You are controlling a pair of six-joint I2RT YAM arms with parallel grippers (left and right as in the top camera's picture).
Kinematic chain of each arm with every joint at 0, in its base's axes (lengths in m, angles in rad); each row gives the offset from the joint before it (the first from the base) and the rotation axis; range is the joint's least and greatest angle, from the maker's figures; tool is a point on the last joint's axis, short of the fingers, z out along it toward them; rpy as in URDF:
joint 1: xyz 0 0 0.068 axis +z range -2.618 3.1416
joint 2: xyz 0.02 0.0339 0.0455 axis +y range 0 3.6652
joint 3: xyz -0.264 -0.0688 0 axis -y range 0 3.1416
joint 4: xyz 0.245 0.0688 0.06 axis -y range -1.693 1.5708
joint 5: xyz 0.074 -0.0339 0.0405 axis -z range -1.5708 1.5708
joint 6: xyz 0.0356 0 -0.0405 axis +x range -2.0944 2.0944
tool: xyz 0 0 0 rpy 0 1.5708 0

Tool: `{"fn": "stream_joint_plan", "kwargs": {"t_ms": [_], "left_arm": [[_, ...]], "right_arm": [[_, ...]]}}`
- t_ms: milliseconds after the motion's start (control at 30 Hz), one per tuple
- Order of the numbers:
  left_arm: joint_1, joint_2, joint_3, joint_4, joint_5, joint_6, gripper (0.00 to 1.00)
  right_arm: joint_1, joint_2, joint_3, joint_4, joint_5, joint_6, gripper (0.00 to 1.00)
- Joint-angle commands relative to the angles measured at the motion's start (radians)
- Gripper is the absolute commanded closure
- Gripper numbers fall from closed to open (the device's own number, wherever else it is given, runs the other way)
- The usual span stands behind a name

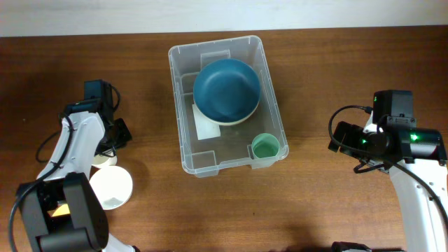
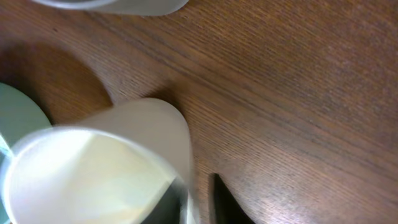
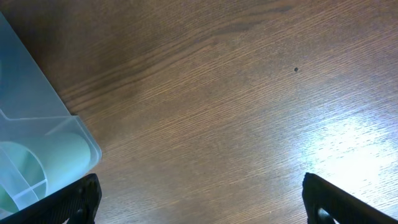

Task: Pack container
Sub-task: 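Move left gripper back to the cups and grasp the white cup, then carry the white cup into the container's front-right corner and release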

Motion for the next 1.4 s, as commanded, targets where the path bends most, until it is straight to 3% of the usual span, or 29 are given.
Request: {"fn": "stream_joint_plan", "kwargs": {"t_ms": [0, 333, 533, 700, 967, 1167, 1367], "left_arm": [[0.008, 0.007, -0.002, -0.001, -0.014, -0.005, 1.00], [-0.048, -0.031, 0.116, -0.074, 0.042, 0.025, 1.00], [-0.215, -0.134, 0.349, -0.203, 0.043, 0.024, 1.00], [-0.433, -0.162, 0.535, -0.286, 0.080, 0.024, 1.00], [-0.761, -0.129, 0.557, -0.152, 0.148, -0.037, 1.00], [-0.868, -0.026, 0.557, -0.068, 0.351, -0.039, 1.00], [-0.882, 0.059, 0.557, -0.084, 0.473, -0.039, 1.00]], "right_arm": [[0.006, -0.010, -0.001, 0.000, 0.002, -0.010, 0.01], [0.006, -0.010, 0.000, 0.000, 0.002, -0.010, 0.01], [0.006, -0.010, -0.001, -0.001, 0.002, -0.010, 0.01], [0.006, -0.010, -0.001, 0.004, 0.002, -0.010, 0.01], [0.006, -0.010, 0.000, 0.006, 0.002, -0.010, 0.01], [0.006, -0.010, -0.001, 0.004, 0.002, -0.009, 0.01], [0.006, -0.010, -0.001, -0.002, 0.002, -0.009, 0.01]]}}
